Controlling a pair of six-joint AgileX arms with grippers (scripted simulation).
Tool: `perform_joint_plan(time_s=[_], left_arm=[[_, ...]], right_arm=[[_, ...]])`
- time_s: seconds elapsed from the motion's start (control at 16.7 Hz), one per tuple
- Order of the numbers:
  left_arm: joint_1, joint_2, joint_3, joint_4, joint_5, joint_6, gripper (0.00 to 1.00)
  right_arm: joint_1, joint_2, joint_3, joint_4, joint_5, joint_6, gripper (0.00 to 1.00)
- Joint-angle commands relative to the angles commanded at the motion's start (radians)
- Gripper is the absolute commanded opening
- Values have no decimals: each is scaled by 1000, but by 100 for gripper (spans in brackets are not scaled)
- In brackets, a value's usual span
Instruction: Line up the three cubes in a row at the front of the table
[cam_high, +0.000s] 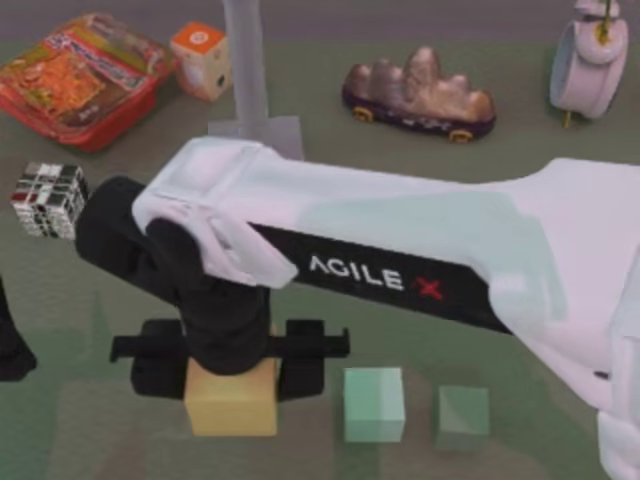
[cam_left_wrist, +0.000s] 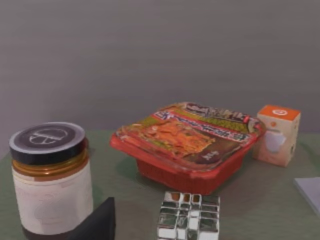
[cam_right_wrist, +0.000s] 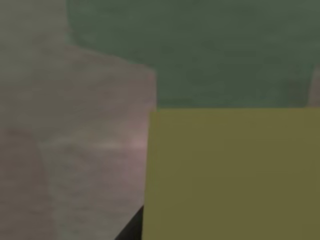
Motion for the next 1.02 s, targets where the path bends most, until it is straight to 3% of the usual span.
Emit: perform_joint_plan(time_s=[0.18,0.48,1.02], left_arm=[[0,0,0,0,0,0,100],[0,0,0,0,0,0,100],[0,0,0,0,0,0,100]], right_arm=[[3,21,-86,107,0,1,0],[4,28,-106,129,1,1,0],[4,28,-106,129,1,1,68]])
